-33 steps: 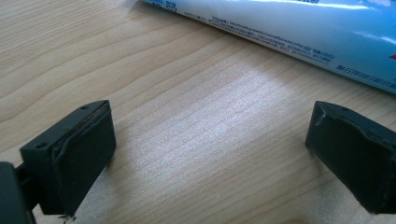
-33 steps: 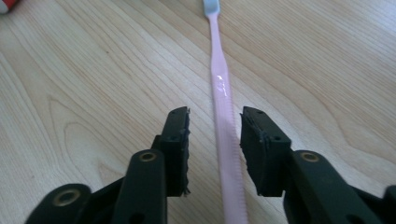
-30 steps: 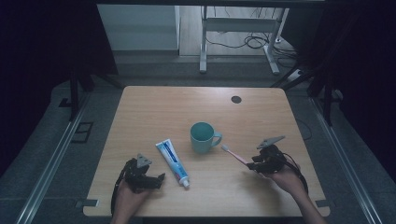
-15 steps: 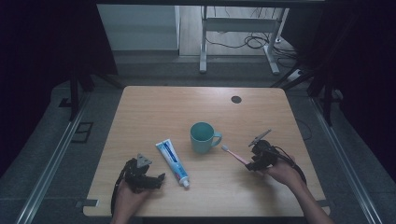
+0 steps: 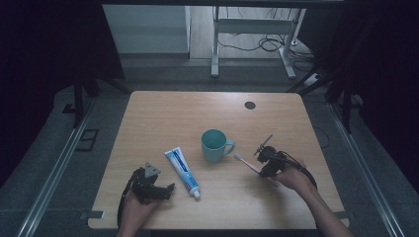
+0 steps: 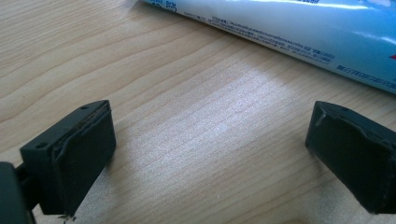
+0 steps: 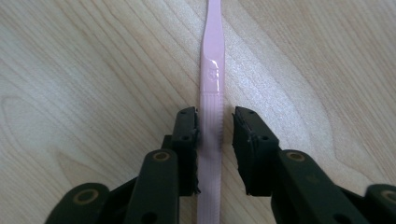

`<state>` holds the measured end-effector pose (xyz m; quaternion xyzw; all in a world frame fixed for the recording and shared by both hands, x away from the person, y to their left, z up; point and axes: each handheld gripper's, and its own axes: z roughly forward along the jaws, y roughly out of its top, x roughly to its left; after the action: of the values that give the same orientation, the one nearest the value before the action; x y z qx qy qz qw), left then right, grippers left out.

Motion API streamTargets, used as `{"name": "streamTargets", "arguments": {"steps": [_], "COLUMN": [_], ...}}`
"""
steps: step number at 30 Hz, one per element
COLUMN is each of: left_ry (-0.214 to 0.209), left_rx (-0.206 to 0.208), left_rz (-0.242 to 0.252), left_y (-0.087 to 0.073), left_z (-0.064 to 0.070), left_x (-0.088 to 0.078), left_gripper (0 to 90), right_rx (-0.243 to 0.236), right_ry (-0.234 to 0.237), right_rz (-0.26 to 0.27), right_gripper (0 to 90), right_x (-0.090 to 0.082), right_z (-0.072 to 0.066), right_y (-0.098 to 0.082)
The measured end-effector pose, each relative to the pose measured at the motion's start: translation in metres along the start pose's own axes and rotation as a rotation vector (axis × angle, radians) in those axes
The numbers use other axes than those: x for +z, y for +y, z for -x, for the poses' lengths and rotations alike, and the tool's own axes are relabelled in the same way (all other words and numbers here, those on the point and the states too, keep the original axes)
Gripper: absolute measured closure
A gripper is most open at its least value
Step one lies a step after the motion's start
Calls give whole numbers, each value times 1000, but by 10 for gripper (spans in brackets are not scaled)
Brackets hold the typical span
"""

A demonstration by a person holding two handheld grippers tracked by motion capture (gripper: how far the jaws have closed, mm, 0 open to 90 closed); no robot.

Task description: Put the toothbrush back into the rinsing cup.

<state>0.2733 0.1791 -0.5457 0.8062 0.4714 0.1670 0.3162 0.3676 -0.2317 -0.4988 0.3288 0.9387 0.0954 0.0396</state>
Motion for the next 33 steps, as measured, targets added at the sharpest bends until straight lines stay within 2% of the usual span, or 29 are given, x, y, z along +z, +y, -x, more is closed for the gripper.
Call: {"name": "streamTargets", "arguments": {"steps": [5, 10, 14, 18, 26, 33], "left_ry": [0, 0, -1, -1, -1, -1], "left_rx": [0, 0, 0, 0, 0, 0], "left_rz": [0, 0, 0, 0, 0, 0], "left_y": [0, 0, 0, 0, 0, 0], "left_z": [0, 0, 0, 0, 0, 0], "left_x": [0, 0, 0, 0, 0, 0], "left_gripper": [17, 17, 16, 16, 16, 16], "right_rx": [9, 14, 18, 17, 19, 43], "right_ry": [14, 25, 39, 22, 6, 3], "right_rz": [-7, -10, -36, -41, -9, 41], "right_gripper": [775, 784, 786, 787, 787, 788], "right_x": [2, 3, 3, 3, 0, -12], "right_z": [1, 2, 5, 5, 6, 12], "right_y": [5, 6, 9, 11, 8, 4]}}
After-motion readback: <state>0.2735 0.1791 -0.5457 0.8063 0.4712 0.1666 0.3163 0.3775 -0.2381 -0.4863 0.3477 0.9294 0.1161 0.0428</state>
